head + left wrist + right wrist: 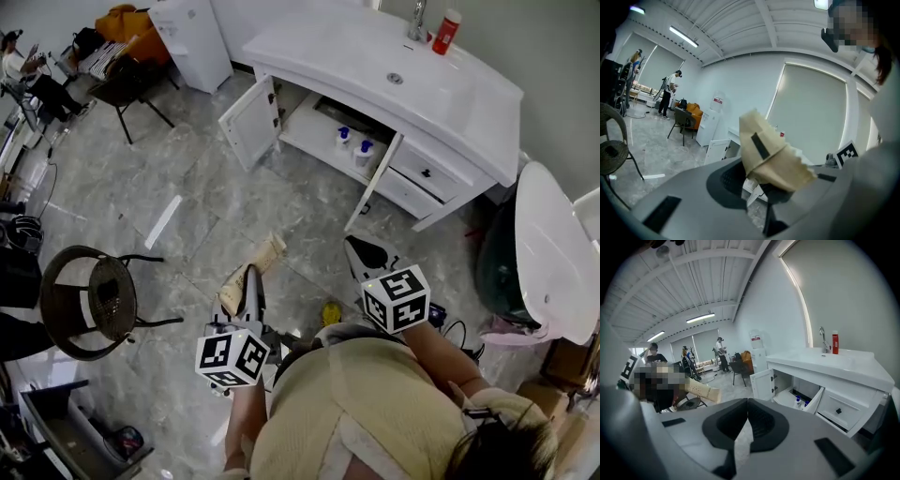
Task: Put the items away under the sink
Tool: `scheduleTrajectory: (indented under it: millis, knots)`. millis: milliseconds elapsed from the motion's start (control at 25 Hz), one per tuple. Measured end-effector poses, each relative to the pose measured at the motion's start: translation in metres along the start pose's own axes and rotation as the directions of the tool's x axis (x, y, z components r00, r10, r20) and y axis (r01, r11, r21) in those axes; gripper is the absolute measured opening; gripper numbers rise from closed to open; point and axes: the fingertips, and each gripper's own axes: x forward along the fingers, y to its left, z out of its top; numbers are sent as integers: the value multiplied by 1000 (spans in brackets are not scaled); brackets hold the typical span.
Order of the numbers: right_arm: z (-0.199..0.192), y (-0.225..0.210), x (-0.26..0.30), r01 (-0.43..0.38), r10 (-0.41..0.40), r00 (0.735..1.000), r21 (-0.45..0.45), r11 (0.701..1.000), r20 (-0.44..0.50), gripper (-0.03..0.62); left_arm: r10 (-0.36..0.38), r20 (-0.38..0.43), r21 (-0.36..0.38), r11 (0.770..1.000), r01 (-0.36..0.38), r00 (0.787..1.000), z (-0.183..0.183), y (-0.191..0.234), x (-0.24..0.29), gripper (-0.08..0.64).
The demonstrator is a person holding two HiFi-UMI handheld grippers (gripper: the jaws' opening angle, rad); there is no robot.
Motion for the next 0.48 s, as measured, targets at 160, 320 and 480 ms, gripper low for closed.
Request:
scheduleTrajectory:
  millis: [160,320,480]
  knots:
    - [5,-12,12,-26,26,1000,-8,1000,-6,26,7,5,7,1000,-7,1000,5,-9,18,72]
    - [11,-17,17,-41,41,999,-18,999,-4,26,9,-2,5,1000,-9,1000,6,-13,28,72]
    - [16,-19,22,-44,44,999,-37,998,-2,26,6,-2,-10,1000,-6,1000,9,-12,37,72]
